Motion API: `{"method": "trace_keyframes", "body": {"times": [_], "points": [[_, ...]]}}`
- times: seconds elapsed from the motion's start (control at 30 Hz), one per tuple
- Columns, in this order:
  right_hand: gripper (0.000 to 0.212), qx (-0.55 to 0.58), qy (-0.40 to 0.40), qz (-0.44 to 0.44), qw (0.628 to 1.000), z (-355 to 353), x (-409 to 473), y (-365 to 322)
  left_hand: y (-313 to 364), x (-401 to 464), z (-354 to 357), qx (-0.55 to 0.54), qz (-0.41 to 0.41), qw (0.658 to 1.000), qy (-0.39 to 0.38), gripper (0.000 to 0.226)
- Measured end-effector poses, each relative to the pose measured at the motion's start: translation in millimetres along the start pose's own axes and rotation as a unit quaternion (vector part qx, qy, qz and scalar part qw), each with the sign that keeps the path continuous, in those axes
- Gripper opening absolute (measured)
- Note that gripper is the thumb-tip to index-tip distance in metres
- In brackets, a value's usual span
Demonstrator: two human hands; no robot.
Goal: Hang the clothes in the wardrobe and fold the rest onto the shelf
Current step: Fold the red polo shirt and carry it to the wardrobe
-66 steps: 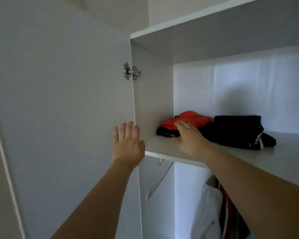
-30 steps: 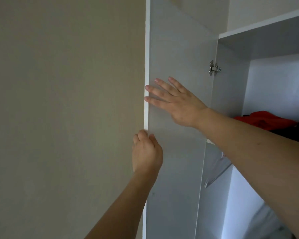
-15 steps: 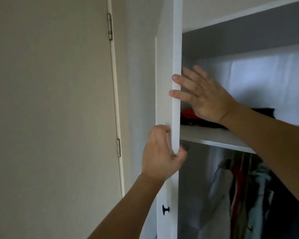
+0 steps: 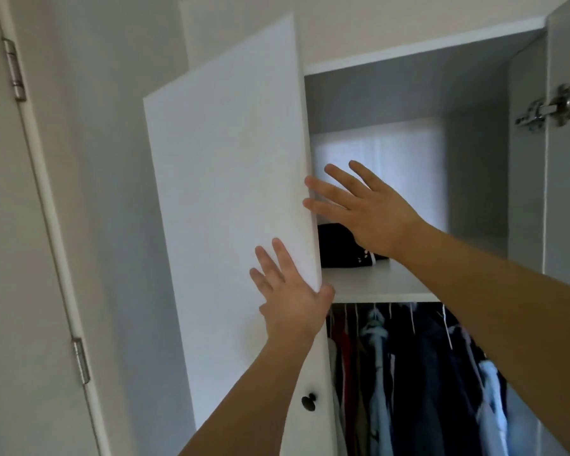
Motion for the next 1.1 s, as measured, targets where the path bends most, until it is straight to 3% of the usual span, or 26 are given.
{"method": "trace_keyframes", "body": {"times": [0.23, 0.4, 0.7, 0.87, 0.97, 1.1], "points": [[0.075, -0.012, -0.14, 0.01, 0.99, 32.7, -4.1, -2.4, -3.3, 34.2, 41.3, 0.03, -0.036, 0.999, -0.013, 0.109], [0.075, -0.017, -0.191, 0.036, 0.981, 63.7, -1.7, -7.9, -10.1, 56.0, 59.4, 0.029, -0.015, 0.999, -0.039, 0.102], [0.074, -0.028, -0.221, 0.051, 0.973, 101.8, 5.9, -18.5, -16.0, 82.2, 82.5, 0.046, -0.016, 0.998, -0.033, 0.101], [0.086, -0.041, -0.242, 0.063, 0.967, 109.9, 2.4, -18.5, -19.8, 84.0, 88.3, 0.067, 0.0, 0.998, -0.02, 0.099], [0.08, -0.043, -0.258, 0.062, 0.963, 107.9, 3.7, -21.7, -21.7, 85.7, 85.7, 0.064, -0.005, 0.997, -0.03, 0.099], [0.089, -0.06, -0.298, 0.061, 0.951, 98.7, 3.6, -17.6, -24.7, 85.8, 78.6, 0.054, 0.007, 0.997, -0.062, 0.097]]}}
Point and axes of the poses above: each hand's wrist, its own x-axis towards the middle knuckle, its own z-axis out of the palm, y = z × x, the point moved 4 cm from there along x, towards the middle knuckle, and after that the axes turned 12 degrees about -x, right-handed, at the moved point
